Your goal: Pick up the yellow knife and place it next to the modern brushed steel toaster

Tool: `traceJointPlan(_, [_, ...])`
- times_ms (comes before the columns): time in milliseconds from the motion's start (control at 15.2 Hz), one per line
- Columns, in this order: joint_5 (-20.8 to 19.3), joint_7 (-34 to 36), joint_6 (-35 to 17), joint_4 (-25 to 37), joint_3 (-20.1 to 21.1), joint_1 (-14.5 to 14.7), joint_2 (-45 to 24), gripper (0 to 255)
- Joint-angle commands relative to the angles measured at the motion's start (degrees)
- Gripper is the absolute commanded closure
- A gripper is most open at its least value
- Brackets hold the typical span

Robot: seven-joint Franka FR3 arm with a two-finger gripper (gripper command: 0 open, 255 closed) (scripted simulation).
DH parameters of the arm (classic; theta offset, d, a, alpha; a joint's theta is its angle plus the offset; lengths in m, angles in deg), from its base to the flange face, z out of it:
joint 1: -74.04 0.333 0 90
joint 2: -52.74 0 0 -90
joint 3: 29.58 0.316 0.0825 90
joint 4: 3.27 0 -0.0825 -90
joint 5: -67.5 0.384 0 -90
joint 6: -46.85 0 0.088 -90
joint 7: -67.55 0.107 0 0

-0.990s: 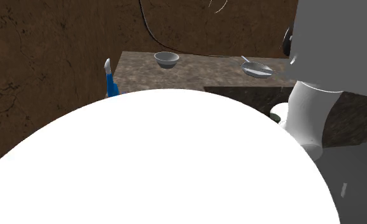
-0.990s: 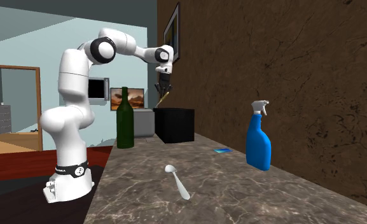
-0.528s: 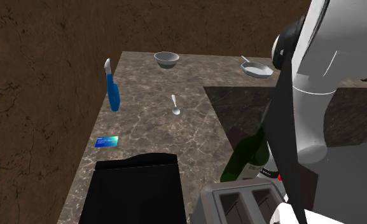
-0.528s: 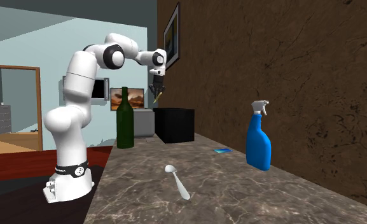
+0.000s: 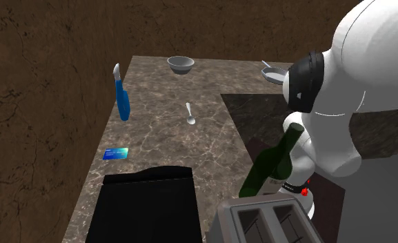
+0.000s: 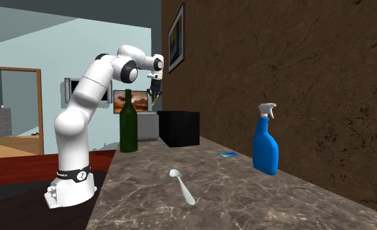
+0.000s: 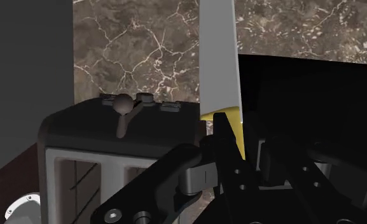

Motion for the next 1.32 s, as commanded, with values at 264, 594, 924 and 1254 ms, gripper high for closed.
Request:
traceJointPlan(264, [-9.68,6.80,8.11,23.07,-4.49,20.74,-13.54,255])
traceJointPlan(594, [-6.69,6.82,1.26,12.25,-4.60,16.15,-10.09,255])
traceJointPlan(924, [-5.41,6.74,-4.01,4.84,-4.33,13.22,-8.36,255])
traceJointPlan(1254, [-4.80,6.65,-8.59,-0.97,-4.20,11.18,-7.44,255])
